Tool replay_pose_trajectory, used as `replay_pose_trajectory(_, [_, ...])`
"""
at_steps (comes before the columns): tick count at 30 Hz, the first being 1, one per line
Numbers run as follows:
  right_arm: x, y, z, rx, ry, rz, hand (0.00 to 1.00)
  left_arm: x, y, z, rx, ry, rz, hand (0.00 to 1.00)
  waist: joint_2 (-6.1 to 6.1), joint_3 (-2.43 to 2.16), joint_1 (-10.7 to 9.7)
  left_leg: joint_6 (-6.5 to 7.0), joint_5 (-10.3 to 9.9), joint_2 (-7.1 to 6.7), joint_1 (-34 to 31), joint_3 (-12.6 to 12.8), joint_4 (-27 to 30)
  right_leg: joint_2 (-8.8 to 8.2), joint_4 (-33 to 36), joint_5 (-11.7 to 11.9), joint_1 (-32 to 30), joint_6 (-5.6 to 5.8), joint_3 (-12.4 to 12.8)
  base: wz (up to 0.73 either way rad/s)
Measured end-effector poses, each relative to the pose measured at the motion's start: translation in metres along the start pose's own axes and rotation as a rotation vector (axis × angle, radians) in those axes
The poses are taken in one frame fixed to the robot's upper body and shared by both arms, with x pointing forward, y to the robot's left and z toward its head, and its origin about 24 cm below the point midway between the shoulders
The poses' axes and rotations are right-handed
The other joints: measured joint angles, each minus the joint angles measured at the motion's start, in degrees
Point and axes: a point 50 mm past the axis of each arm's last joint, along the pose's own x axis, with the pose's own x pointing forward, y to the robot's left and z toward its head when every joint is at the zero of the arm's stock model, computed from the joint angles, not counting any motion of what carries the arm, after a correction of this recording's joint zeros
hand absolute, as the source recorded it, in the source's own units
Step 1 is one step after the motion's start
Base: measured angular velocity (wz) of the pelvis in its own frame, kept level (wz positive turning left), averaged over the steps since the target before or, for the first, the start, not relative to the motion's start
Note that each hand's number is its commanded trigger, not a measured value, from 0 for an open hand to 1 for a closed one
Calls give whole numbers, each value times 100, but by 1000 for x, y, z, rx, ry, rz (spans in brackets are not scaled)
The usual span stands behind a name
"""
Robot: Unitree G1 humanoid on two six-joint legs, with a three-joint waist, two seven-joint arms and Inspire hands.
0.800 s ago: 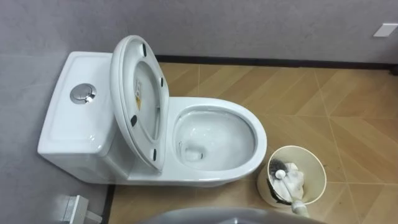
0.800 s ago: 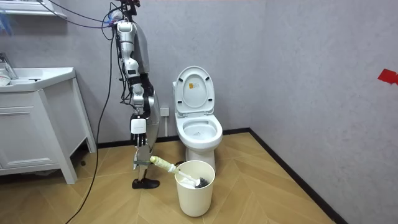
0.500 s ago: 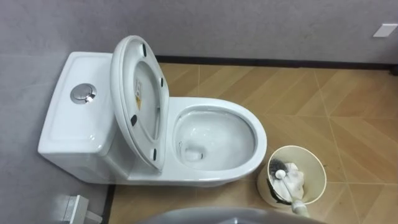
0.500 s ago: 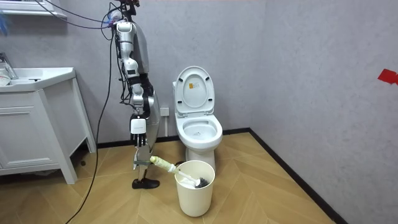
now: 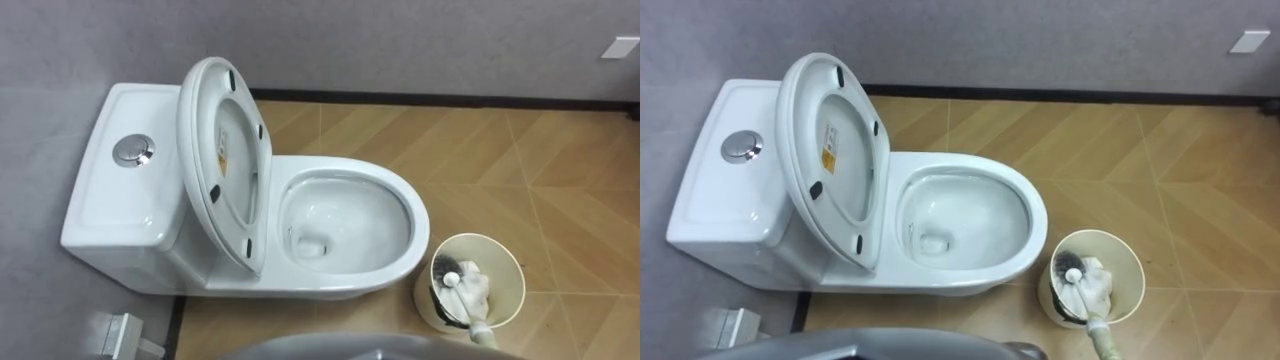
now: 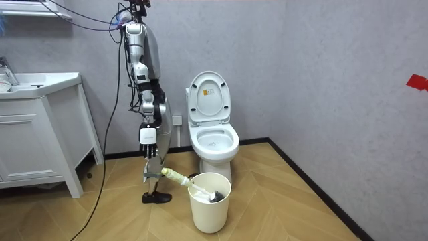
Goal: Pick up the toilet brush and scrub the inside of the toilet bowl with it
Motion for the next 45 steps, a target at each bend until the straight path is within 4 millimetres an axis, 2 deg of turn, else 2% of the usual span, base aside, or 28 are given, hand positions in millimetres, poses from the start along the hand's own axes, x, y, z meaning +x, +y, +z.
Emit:
replay_pose_trajectory(4, [1,0,-5,92,4,-15,0,0,0,1,1,-3,1,0,34,0,-30,0,0,2,6,0,3,0,-3,0,13,0,0,0])
replay_pose_trajectory(8, [2,0,-13,292,29,-21,0,0,2,0,-20,1,8,0,84,3,-46,0,0,6,9,33,1,10,-3,0,-2,0,49,-4])
replay_pose_trajectory(13, [2,0,-26,577,72,-24,0,0,7,-7,-55,22,23,0,104,6,-207,-1,0,12,40,54,2,14,-1,0,16,0,70,-2])
replay_pose_trajectory(15, [3,-1,-30,717,90,-33,0,0,7,-10,-72,25,26,0,100,7,-330,-2,-1,14,40,69,-20,13,1,0,16,0,75,-5])
replay_pose_trajectory(20, [2,-7,-32,1018,106,-55,0,0,9,-16,-113,34,33,0,94,4,-493,-2,-1,17,40,126,-37,15,9,0,-21,0,109,-6])
replay_pose_trajectory(22, [2,-10,-30,1097,103,-70,0,0,12,-18,-133,35,40,0,88,3,-493,-2,-1,15,15,156,-38,18,12,2,-29,-3,148,-9])
replay_pose_trajectory(28, [-3,-30,2,1141,20,-145,0,0,15,-17,-135,31,53,0,69,-1,-486,-2,0,12,-27,152,-35,20,6,3,-112,-5,146,0])
replay_pose_trajectory(30, [-8,-42,19,1149,-58,-171,0,0,17,-12,-137,13,61,0,34,-22,-472,-2,1,13,-66,136,6,23,12,3,-117,-5,155,2])
replay_pose_trajectory(36, [-27,-76,59,1151,-293,-244,0,-2,31,-2,-115,-66,109,0,4,-6,-375,-1,2,13,-169,150,44,23,-1,4,-224,-6,149,-1])
replay_pose_trajectory(39, [-32,-86,64,1084,-340,-312,0,-3,37,2,-108,-97,128,0,-27,-21,-303,-2,2,18,-267,160,46,24,28,4,-339,-7,153,0])
replay_pose_trajectory(42, [-37,-94,73,1072,-388,-338,0,-3,43,4,-95,-110,143,0,-31,-29,-313,-2,2,26,-494,144,124,24,113,9,-534,-14,140,0])
replay_pose_trajectory(45, [-41,-96,82,1068,-429,-341,0,-4,50,9,-57,-136,165,0,-42,-20,-308,0,4,27,-753,143,262,14,138,15,-753,-25,137,0])
